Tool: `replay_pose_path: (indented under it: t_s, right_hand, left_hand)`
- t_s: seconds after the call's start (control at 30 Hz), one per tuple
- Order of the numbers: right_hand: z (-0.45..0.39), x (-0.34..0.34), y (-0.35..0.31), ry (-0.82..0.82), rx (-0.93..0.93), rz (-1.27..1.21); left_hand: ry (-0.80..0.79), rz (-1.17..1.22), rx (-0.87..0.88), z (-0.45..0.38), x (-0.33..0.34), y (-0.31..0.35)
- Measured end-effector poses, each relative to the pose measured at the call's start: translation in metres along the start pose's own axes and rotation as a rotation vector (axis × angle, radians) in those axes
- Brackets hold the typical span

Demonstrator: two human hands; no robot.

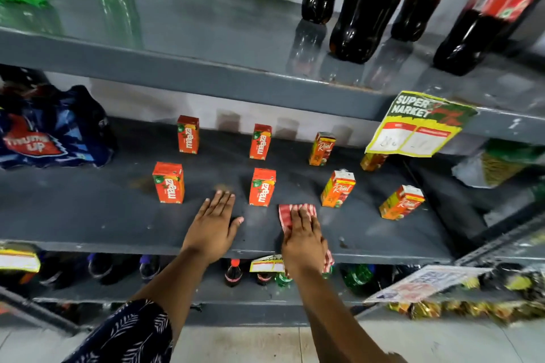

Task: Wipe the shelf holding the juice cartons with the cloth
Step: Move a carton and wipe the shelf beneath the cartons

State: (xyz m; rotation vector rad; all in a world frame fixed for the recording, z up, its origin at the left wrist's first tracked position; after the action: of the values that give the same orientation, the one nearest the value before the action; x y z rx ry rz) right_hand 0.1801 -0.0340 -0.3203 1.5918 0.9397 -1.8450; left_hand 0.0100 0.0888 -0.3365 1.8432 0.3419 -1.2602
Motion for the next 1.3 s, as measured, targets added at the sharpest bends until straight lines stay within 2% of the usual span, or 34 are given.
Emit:
replay_pose_path:
  t_s: [0.3, 0.47, 0.57, 0.63, 0.77, 0.93, 1.1, 1.3]
  right_hand:
    - [0.077, -0.006, 0.019, 0.056, 0.075, 0.004]
    - [0.127, 0.002, 0.026, 0.005, 0.268, -0.073]
    - [0.149, 0.003, 0.009, 0.106, 0.316, -0.113]
    - [0.148, -0.004, -0.015, 0.179, 0.263, -0.111]
    - [0.122, -0.027, -0.087, 0.205, 0.012, -0.103]
    - [0.078, -0.042, -0.162, 0.215, -0.171, -0.101]
    - [0.012, -0.053, -0.205, 0.221, -0.129, -0.178]
    - [-0.077, -0.066, -0.238, 0.123, 0.014, -0.204]
  left_hand:
    - [-0.101, -0.082, 0.102, 0.057, -0.011, -0.013]
    - [-0.102, -0.085, 0.125, 0.081, -0.034, -0.027]
    - [-0.078, -0.083, 0.103, 0.090, -0.052, -0.045]
    - [-0.075, -0.066, 0.074, 0.092, -0.062, -0.060]
    - [-0.037, -0.060, 0.018, 0.092, -0.092, -0.100]
    - [0.001, -0.098, -0.061, 0.080, -0.126, -0.152]
    - [0.047, -0.106, -0.160, 0.055, -0.153, -0.202]
    - [0.079, -0.019, -0.270, 0.052, -0.144, -0.232]
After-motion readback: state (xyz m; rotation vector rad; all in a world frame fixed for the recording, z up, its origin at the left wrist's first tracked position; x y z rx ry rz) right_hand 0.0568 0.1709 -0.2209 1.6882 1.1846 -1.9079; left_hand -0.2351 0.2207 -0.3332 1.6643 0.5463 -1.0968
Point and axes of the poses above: each hand's wrist, its own z-axis away from the middle knuckle, its own x-axis out of the palm, y = z × x, the point moved 4 cm from there along -z, towards the middle knuckle, and after that the axes turned 10 degrees about z, right-handed, at the moved point
